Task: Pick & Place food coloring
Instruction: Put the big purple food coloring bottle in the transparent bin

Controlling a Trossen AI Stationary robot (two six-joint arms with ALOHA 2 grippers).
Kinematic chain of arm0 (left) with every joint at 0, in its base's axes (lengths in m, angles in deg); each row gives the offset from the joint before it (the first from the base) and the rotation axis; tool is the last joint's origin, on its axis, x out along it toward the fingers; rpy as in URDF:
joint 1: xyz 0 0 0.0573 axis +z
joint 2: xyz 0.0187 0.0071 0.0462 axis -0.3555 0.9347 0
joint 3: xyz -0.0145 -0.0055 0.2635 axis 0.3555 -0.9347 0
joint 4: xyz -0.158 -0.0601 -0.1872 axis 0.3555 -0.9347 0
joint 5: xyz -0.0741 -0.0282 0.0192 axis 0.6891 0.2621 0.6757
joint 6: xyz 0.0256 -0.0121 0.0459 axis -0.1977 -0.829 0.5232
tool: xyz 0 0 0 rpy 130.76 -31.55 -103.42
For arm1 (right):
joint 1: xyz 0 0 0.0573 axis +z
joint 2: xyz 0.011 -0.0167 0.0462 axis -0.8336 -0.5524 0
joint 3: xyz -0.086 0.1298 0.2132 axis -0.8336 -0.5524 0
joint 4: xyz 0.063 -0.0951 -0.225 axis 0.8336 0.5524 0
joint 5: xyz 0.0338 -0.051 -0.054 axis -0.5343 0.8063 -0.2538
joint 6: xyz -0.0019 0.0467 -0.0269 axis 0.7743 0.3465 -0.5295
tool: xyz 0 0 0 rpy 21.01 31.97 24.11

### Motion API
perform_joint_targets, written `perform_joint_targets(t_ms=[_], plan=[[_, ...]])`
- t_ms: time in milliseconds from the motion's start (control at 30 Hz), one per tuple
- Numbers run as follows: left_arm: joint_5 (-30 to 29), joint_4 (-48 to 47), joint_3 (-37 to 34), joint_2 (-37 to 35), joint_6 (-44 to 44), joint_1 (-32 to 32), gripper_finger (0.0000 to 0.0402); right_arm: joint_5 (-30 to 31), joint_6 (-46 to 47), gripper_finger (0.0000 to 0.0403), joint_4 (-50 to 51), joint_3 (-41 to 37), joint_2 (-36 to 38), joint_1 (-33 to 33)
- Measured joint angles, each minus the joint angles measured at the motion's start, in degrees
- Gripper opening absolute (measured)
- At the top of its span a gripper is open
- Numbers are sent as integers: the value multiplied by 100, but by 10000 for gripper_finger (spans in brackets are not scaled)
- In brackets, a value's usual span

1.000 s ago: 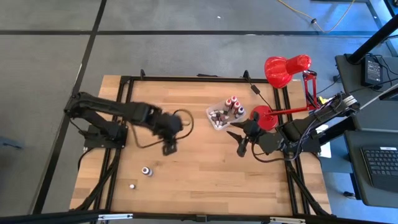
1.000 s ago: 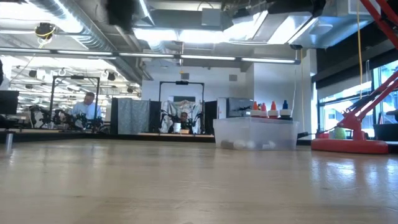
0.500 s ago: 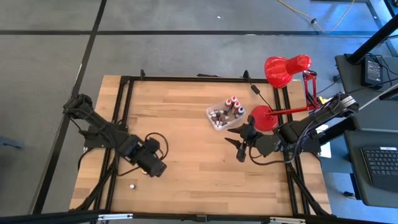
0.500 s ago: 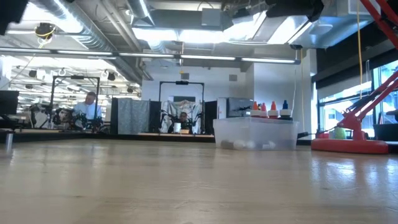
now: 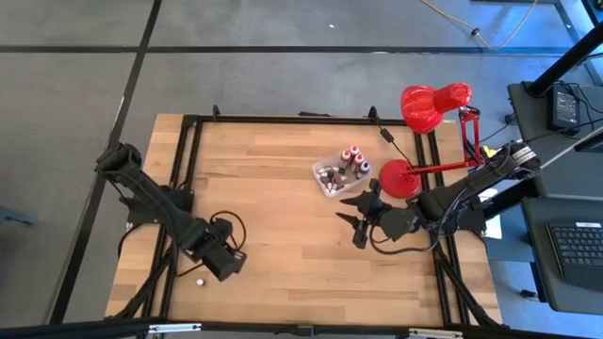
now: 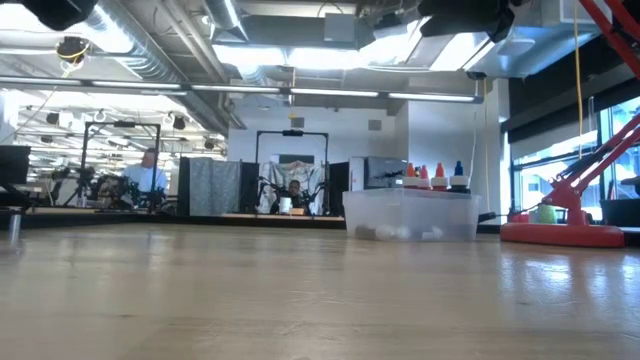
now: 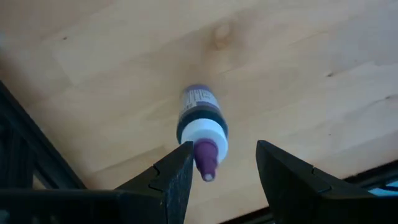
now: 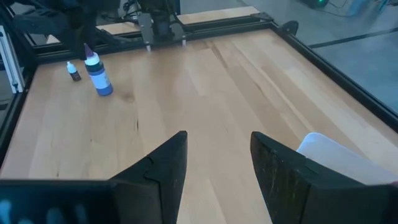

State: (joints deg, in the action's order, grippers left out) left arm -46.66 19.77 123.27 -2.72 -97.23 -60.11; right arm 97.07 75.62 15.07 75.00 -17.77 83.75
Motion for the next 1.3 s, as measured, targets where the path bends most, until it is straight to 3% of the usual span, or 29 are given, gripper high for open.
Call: perform_joint_targets(t_ms=[433, 1100, 1300], plan=[[-34, 71, -86, 107, 76, -54, 171, 5, -8, 179, 0, 0, -8, 0], [-1132, 67, -92, 111, 229, -49, 167, 16, -50, 179, 6, 0, -7, 0], [-810, 61, -92, 109, 278, -51, 166, 16, -73, 179, 9, 0, -7, 0]])
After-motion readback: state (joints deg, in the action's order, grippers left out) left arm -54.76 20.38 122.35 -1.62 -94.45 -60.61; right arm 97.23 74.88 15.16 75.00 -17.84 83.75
